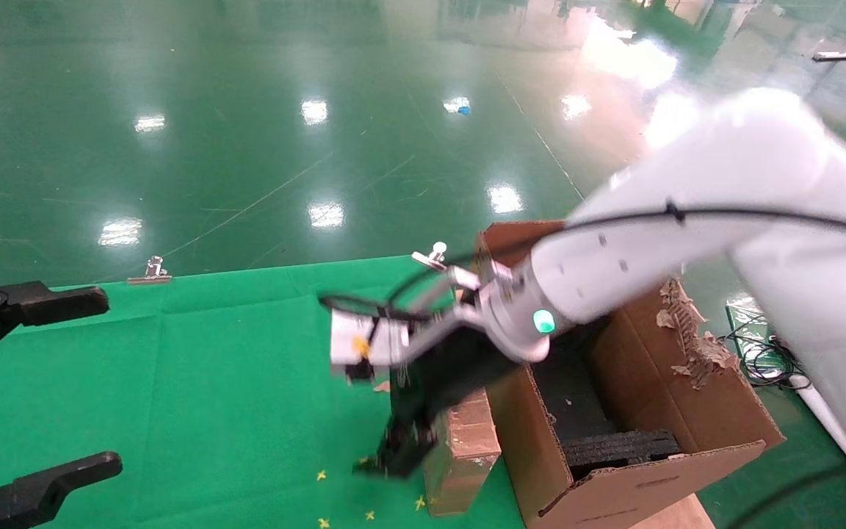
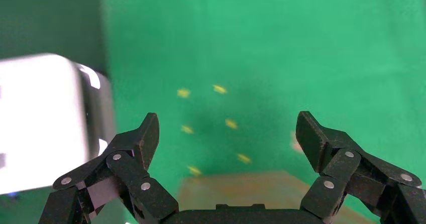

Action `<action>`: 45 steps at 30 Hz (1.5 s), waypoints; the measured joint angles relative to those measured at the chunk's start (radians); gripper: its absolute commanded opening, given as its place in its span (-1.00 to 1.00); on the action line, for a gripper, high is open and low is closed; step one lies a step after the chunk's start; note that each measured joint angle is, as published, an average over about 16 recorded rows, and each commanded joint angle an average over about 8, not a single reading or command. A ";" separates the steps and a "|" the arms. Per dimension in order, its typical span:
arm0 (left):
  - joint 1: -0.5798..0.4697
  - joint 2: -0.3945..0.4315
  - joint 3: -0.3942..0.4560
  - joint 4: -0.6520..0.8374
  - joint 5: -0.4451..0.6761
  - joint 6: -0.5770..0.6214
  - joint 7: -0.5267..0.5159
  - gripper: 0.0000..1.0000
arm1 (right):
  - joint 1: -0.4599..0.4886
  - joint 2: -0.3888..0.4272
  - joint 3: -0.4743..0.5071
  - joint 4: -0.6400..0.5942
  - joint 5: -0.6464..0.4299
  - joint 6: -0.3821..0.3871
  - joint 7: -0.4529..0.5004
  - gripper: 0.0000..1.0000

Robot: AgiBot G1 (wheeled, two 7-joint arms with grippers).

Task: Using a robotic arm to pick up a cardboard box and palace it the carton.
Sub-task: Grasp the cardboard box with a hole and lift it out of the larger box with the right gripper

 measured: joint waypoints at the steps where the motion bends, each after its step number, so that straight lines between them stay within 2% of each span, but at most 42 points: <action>1: 0.000 0.000 0.000 0.000 0.000 0.000 0.000 1.00 | 0.032 -0.008 -0.026 0.000 -0.020 -0.003 0.023 1.00; 7: 0.000 0.000 0.001 0.000 0.000 0.000 0.000 1.00 | 0.208 -0.026 -0.182 0.002 -0.077 -0.011 0.126 1.00; 14: 0.000 0.000 0.001 0.000 -0.001 0.000 0.001 1.00 | 0.349 -0.013 -0.357 0.004 -0.065 -0.006 0.183 1.00; 23: 0.000 -0.001 0.002 0.000 -0.001 -0.001 0.001 1.00 | 0.415 -0.001 -0.511 0.006 -0.012 0.013 0.215 1.00; 32: -0.001 -0.001 0.002 0.000 -0.002 -0.001 0.001 1.00 | 0.448 -0.004 -0.580 0.004 0.009 0.037 0.273 1.00; 37: -0.001 -0.001 0.003 0.000 -0.002 -0.001 0.001 1.00 | 0.471 0.008 -0.589 -0.004 0.020 0.044 0.384 1.00; 45: -0.001 -0.001 0.003 0.000 -0.002 -0.001 0.002 1.00 | 0.487 0.031 -0.588 -0.088 0.083 0.034 0.677 1.00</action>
